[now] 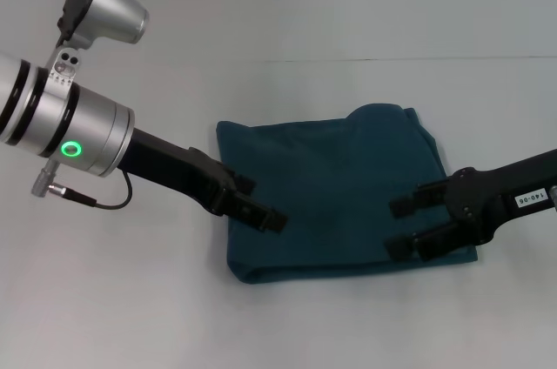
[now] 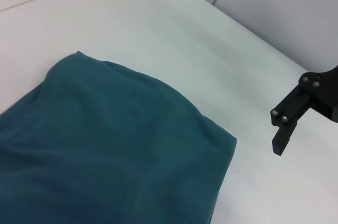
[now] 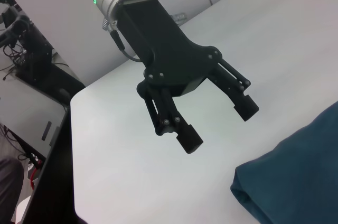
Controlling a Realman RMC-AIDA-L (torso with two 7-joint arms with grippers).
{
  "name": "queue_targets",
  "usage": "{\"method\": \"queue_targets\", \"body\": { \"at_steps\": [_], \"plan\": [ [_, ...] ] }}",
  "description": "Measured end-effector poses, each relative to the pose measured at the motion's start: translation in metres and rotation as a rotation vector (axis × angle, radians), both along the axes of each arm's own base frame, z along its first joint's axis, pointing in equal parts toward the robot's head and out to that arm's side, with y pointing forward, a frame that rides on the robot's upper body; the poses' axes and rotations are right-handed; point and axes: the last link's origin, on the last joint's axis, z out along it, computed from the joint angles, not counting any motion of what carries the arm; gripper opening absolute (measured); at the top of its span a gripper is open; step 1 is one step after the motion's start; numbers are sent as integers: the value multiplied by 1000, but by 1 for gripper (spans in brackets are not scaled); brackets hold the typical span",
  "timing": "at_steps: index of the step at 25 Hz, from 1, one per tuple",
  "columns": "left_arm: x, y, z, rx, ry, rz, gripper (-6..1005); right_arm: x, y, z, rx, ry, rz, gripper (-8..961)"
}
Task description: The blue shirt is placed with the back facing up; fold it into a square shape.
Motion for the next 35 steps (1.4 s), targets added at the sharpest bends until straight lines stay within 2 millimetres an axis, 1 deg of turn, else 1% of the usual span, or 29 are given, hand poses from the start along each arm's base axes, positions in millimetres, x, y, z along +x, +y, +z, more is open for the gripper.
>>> {"method": "queue_targets", "body": {
  "at_steps": [15, 24, 35],
  "plan": [
    [0, -1, 0, -8, 1, -3, 947, 0, 2, 1, 13, -1, -2, 907],
    [0, -2, 0, -9, 1, -4, 947, -1, 8, 1, 56, 15, -20, 907],
    [0, -1, 0, -3, 1, -3, 947, 2, 9, 3, 71, 12, -32, 906]
  ]
}}
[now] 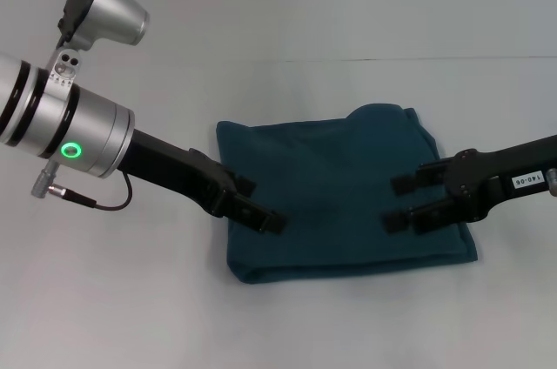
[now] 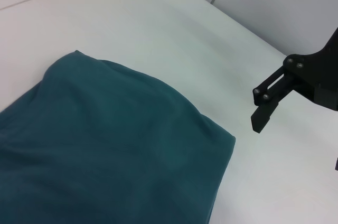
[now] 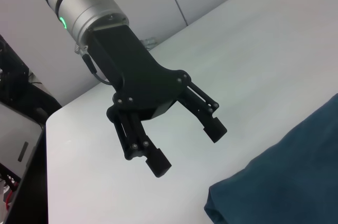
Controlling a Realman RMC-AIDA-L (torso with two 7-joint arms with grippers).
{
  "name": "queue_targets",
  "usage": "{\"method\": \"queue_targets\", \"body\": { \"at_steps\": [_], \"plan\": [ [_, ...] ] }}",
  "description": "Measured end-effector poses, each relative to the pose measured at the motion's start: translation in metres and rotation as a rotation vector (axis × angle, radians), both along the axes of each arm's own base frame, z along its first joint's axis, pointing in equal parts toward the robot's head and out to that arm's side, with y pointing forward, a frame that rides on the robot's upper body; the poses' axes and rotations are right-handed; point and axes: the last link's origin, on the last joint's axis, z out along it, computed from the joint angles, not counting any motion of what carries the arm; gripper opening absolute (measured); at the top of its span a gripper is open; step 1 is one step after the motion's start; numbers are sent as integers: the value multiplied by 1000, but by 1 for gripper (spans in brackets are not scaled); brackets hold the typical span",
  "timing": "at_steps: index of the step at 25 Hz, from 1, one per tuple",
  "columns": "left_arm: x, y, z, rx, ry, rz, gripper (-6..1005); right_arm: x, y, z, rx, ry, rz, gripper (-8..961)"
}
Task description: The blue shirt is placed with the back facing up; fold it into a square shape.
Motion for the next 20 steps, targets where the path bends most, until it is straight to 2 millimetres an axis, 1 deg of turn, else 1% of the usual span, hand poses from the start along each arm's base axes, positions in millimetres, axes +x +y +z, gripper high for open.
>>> {"method": "queue_targets", "body": {
  "at_steps": [20],
  "plan": [
    [0, 0, 0, -1, 1, 0, 947, 1, -1, 0, -4, -5, -1, 906]
  ]
}}
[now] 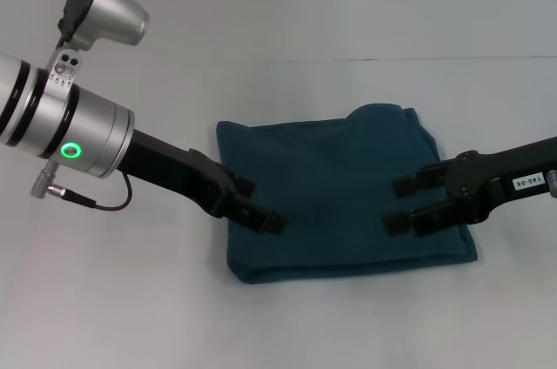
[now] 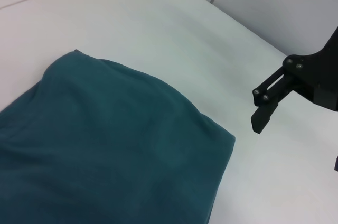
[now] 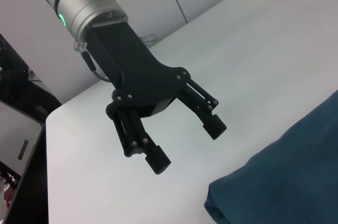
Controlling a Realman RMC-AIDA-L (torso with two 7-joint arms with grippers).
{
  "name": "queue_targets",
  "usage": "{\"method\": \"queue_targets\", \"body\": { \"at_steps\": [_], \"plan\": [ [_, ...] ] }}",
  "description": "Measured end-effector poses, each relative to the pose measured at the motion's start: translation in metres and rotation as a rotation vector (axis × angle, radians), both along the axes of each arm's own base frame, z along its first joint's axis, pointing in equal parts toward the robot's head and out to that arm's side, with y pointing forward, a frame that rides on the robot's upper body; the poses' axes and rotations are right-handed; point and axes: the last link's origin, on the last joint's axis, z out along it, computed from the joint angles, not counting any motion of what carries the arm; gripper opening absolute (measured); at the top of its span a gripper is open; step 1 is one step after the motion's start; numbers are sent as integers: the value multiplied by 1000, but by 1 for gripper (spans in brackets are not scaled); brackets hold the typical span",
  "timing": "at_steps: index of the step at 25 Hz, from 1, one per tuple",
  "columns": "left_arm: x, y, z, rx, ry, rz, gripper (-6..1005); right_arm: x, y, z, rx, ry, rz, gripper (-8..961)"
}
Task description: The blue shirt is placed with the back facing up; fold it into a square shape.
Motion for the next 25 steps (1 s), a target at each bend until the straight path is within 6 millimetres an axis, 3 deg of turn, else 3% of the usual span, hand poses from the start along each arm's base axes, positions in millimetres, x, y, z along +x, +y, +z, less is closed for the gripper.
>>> {"method": "queue_targets", "body": {
  "at_steps": [25],
  "plan": [
    [-3, -1, 0, 4, 2, 9, 948, 0, 0, 0, -3, 3, -1, 907]
  ]
}}
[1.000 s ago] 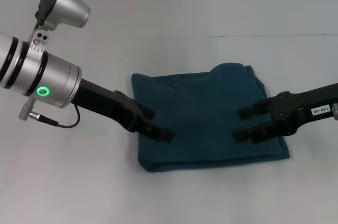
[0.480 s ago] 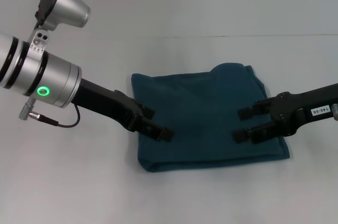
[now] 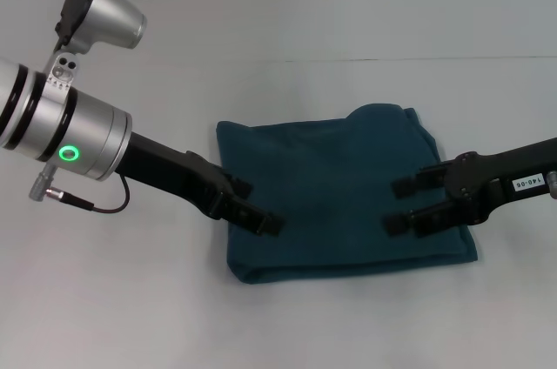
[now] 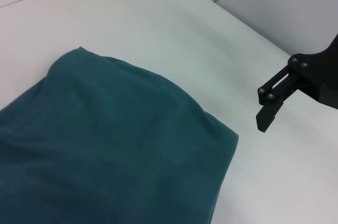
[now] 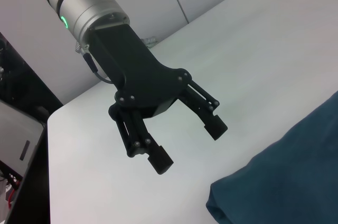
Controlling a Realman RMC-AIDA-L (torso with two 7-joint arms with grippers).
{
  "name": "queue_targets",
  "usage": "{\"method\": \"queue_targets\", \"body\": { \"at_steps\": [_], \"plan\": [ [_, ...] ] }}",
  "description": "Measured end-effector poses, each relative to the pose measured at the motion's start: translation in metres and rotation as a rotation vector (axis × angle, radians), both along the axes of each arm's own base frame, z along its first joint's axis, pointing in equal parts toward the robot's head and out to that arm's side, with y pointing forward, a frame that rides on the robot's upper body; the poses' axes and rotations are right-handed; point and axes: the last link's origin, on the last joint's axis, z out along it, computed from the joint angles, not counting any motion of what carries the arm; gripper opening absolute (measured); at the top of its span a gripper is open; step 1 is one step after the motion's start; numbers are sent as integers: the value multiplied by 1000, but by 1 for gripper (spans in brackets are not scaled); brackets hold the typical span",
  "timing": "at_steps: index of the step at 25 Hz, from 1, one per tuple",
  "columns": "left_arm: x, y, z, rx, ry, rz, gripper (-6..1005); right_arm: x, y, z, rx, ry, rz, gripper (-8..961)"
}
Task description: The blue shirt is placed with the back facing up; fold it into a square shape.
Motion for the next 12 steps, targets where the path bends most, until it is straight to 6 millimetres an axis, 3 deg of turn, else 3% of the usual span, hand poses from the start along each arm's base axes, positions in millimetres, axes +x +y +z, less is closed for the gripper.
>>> {"method": "queue_targets", "body": {
  "at_steps": [12],
  "plan": [
    [-1, 0, 0, 0, 0, 2, 948, 0, 0, 0, -3, 2, 0, 906]
  ]
}}
